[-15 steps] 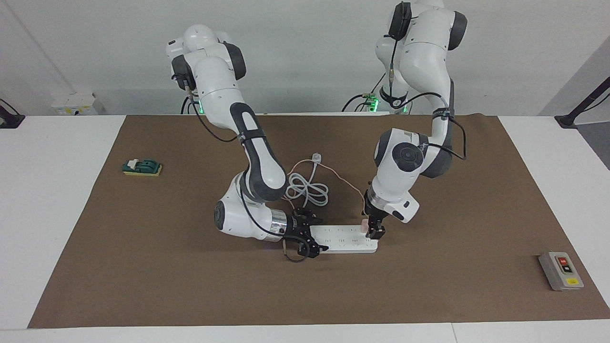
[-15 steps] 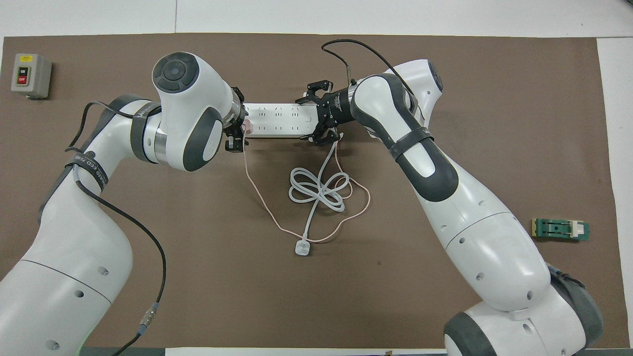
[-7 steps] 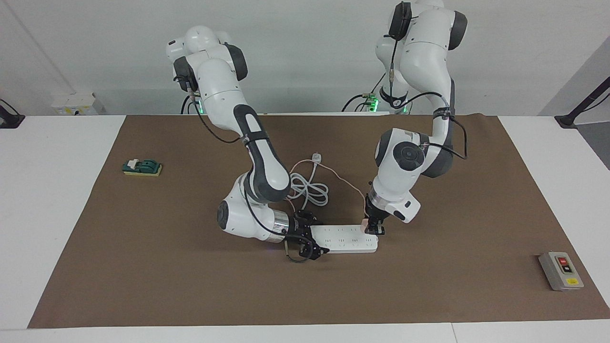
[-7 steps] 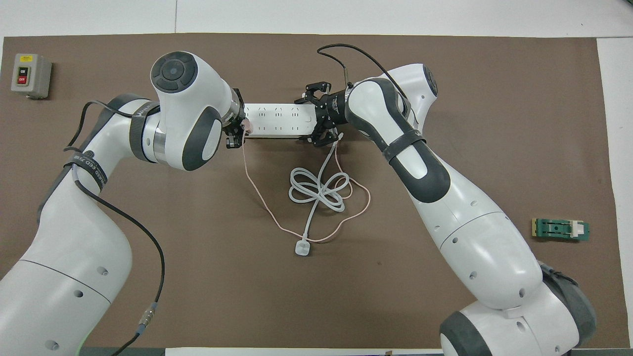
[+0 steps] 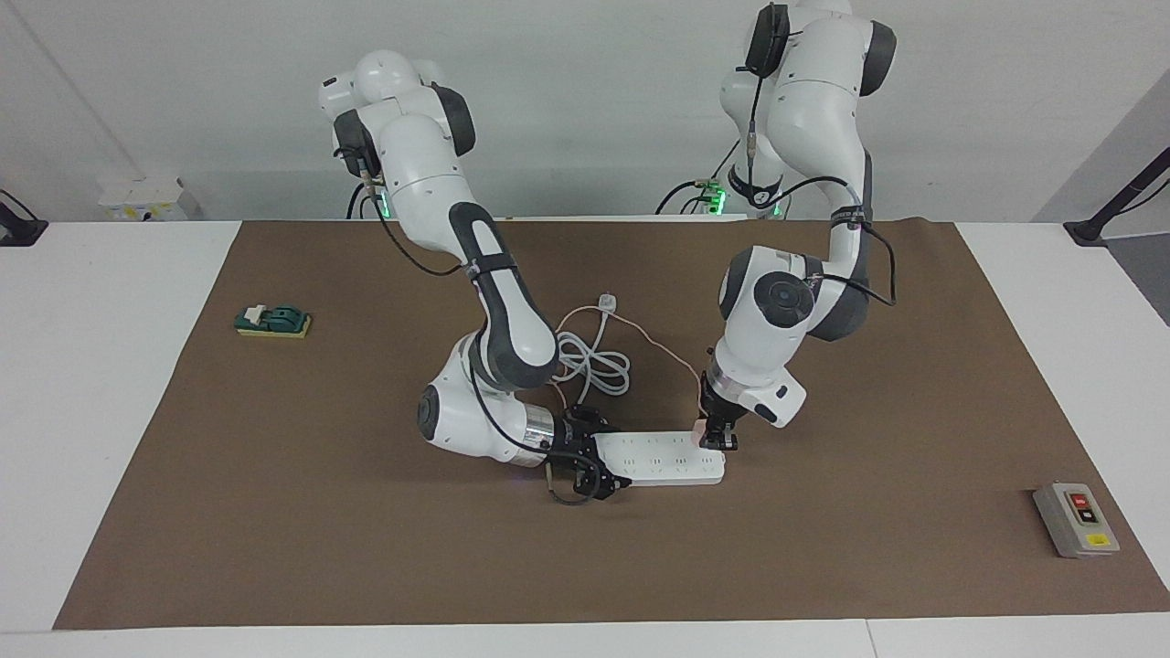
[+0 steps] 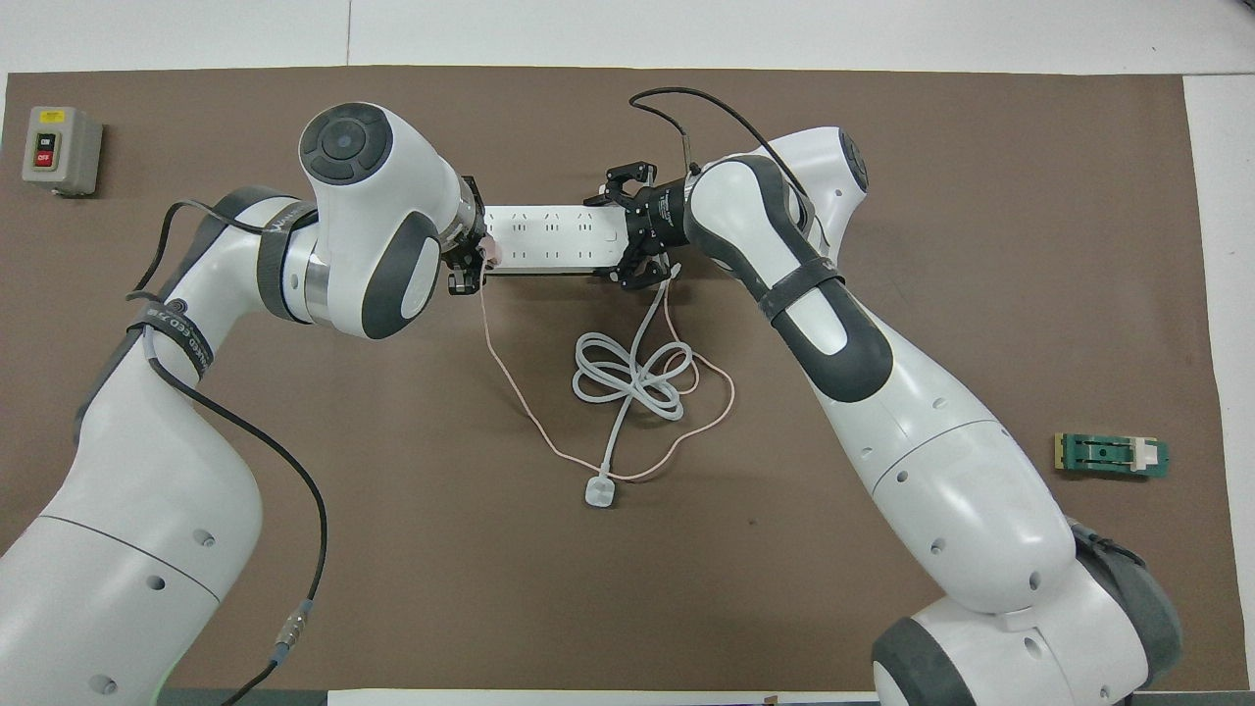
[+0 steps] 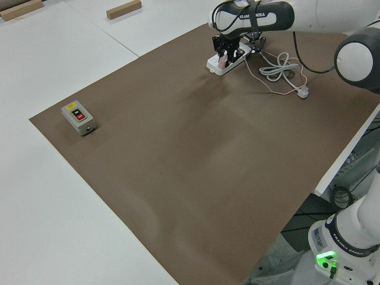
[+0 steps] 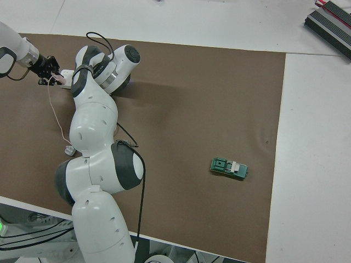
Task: Unplug charger and place it aside
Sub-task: 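Pull the pink charger out of the strip with the left gripper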
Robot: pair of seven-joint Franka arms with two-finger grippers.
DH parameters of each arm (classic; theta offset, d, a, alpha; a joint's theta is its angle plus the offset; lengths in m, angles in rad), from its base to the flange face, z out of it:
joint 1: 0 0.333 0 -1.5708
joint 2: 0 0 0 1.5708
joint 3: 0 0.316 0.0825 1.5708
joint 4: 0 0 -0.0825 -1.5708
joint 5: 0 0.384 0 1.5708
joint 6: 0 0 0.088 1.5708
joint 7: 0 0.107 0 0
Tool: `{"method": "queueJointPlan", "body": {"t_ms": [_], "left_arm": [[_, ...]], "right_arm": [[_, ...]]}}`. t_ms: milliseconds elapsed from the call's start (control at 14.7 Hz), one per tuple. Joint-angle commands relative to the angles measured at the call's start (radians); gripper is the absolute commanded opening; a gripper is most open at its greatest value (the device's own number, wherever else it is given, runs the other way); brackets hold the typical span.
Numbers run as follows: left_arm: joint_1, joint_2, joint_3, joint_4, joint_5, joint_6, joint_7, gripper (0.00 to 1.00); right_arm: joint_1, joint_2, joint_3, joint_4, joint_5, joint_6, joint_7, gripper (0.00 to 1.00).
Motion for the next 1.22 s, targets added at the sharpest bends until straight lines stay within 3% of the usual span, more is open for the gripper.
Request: {"method": "queueJointPlan", "body": {"t_ms": [0,611,883,951,1019,1086,1154], "left_arm": [[-0.001,-0.024,0.014,0.006,0.02,-0.042,-0.016,0.0],[0.043,-0.063,0.014,0.109,0.051,-0.246,0.006,0.0],[0.118,-0.163,0.014,0.109,0.039,-0.343,0.124,0.0],[0.149,-0.186,0.014,0.107,0.039,-0.381,0.177,0.0],[0.178,-0.211,0.012,0.104,0.037,-0.413,0.243,0.0],[0.205,-0.228,0.012,0.104,0.036,-0.445,0.309,0.0],[0.23,-0.237,0.012,0.104,0.036,-0.47,0.372,0.0]], "right_arm": [[0.0,0.02,0.007,0.015,-0.023,-0.004,-0.041,0.17],[0.001,0.02,0.007,0.013,-0.022,0.009,-0.055,0.17],[0.004,0.019,0.007,0.013,-0.019,0.009,-0.055,0.18],[0.007,0.019,0.007,0.013,-0.017,0.009,-0.053,0.26],[0.009,0.019,0.007,0.013,-0.019,0.014,-0.05,0.57],[0.009,0.019,0.007,0.013,-0.022,0.019,-0.046,0.97],[0.007,0.019,0.007,0.015,-0.023,0.013,-0.043,1.0]]}}
